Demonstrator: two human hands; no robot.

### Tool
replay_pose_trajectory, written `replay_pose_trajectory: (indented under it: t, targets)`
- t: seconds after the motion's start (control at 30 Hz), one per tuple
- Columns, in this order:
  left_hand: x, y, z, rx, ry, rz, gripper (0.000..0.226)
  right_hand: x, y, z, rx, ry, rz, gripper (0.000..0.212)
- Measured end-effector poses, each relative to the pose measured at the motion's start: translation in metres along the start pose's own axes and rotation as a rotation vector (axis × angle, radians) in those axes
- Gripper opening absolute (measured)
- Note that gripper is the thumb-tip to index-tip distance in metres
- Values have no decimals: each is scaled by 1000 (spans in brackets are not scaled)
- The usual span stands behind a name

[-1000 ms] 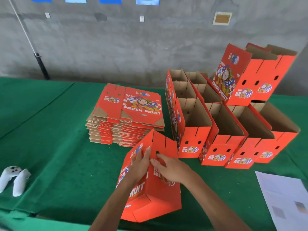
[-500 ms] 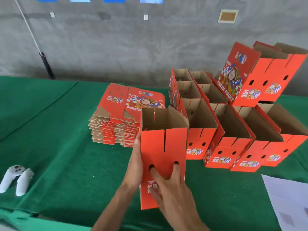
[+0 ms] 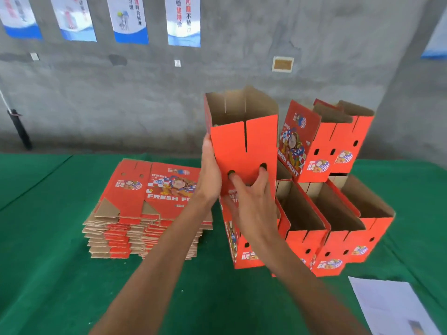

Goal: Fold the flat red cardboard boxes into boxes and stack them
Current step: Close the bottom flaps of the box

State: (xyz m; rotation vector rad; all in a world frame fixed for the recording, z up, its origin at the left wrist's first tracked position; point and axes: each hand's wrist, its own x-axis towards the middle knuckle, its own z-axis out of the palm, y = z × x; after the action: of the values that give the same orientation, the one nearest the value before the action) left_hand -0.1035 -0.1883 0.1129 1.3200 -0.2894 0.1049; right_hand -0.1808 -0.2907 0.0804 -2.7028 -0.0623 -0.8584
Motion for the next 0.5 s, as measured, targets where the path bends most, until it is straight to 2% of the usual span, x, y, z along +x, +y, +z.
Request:
replay_pose_trajectory:
  t: [0.17,0.33,0.5]
  targets:
    - [73,-2,52,268,-25,-7,70,69,60,13,-2,0,74,57]
    - [140,-30,99,321,-132,-149,79,125,132,38,-21,1,110,53]
    - [204,-68,136,314,-185,-151,77,180,198,71,-48,-15,124,46]
